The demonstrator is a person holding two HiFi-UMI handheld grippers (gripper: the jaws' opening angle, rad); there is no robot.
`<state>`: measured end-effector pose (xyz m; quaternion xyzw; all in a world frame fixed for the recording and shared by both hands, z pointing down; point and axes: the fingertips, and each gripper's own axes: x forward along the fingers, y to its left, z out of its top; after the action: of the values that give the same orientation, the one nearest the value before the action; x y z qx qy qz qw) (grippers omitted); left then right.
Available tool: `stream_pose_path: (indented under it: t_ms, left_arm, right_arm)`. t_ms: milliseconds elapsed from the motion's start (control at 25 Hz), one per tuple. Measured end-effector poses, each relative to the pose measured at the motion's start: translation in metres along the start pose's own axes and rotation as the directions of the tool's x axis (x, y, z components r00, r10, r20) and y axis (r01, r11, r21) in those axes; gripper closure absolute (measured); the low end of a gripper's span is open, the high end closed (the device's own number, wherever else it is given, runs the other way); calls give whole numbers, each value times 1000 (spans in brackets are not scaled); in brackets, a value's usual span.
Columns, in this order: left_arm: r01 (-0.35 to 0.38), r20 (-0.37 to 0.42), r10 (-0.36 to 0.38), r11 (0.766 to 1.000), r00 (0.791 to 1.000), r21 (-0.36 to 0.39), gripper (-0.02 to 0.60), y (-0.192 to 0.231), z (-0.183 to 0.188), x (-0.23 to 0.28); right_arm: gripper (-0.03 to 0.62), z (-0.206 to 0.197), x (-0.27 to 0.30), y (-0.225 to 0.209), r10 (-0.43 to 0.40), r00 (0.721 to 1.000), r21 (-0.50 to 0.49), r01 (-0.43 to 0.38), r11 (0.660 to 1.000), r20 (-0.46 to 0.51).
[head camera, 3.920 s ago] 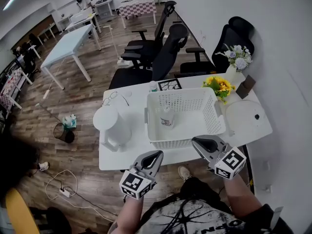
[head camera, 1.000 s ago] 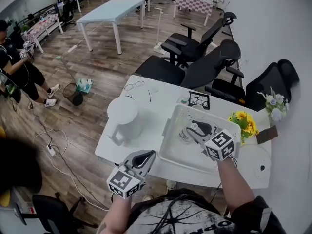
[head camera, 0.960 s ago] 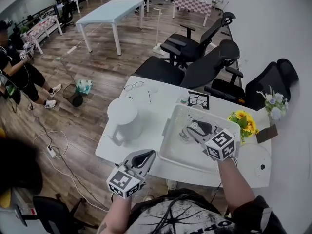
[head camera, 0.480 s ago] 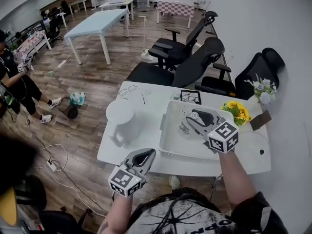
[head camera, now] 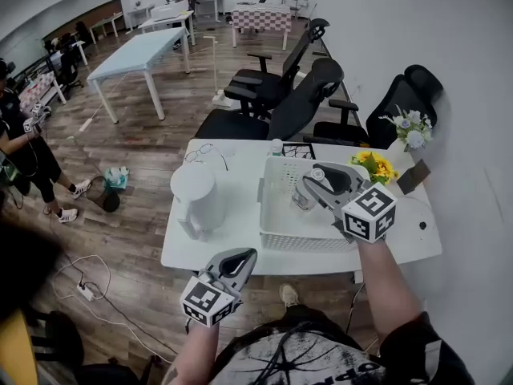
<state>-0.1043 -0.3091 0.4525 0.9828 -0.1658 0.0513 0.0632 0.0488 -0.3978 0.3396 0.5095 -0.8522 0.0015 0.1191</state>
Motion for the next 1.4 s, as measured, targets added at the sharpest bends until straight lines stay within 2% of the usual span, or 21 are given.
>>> stream_pose_path:
  t_ms: [280, 680, 1080, 1400]
  left_arm:
    - [62, -12, -62, 998, 998, -2, 571, -24, -6, -4]
    - [168, -48, -166, 985, 985, 29, 571, -66, -11, 22]
    - [234, -69, -231, 971, 971, 48, 571, -126, -6, 88]
    - [287, -60, -285, 957, 957, 43, 571, -190, -7, 157]
  right_arm:
    - [433, 13, -33, 7, -54, 998, -16, 54, 998, 24]
    - [433, 28, -101, -18, -159, 985, -5, 160, 987, 68]
    - [433, 26, -193, -66, -235, 967, -2, 237, 972, 98]
    - [433, -7, -269, -112, -278, 960, -12, 279, 960, 38]
